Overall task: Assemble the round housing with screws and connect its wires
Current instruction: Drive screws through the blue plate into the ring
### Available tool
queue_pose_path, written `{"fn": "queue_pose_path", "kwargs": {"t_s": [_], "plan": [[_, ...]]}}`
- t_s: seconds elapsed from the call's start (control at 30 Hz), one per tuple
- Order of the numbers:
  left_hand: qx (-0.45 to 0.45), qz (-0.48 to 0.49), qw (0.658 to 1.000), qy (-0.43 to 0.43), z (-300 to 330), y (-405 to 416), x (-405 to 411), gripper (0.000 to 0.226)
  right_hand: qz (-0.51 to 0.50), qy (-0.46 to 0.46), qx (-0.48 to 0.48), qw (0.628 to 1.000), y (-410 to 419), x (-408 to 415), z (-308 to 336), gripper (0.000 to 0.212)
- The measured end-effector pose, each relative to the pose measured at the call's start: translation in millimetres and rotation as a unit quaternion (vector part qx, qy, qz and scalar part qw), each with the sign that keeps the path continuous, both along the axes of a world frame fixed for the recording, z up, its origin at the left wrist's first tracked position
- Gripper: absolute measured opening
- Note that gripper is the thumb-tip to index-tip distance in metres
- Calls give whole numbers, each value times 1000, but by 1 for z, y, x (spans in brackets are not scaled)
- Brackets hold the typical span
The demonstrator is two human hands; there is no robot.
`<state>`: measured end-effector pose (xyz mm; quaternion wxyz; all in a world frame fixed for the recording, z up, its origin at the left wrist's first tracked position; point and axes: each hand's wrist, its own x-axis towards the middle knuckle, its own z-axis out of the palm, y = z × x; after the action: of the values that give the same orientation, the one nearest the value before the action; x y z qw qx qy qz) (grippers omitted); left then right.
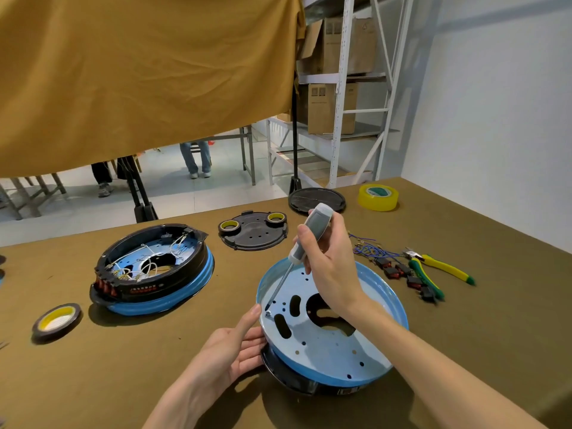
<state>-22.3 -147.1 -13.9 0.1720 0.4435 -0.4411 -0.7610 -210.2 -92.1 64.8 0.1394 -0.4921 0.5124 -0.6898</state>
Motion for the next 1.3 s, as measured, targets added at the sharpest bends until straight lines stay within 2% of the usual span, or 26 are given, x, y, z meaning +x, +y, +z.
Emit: {"fn": "queue_pose_path", "kwargs": {"t_s": [0.6,1.0,1.13,1.3], "plan": [[-4,-1,1000,-8,-1,-1,1,96,20,22,-3,1000,3,0,5,16],[-14,2,1000,-15,2,2,1,96,23,43,-2,999,5,2,7,20],[-12,1,1000,-18,3,2,0,98,25,103,3,994,6,4,9,26],[7,-12,1000,-12,5,4,2,96,81,232,15,969,6,10,31,40]]}}
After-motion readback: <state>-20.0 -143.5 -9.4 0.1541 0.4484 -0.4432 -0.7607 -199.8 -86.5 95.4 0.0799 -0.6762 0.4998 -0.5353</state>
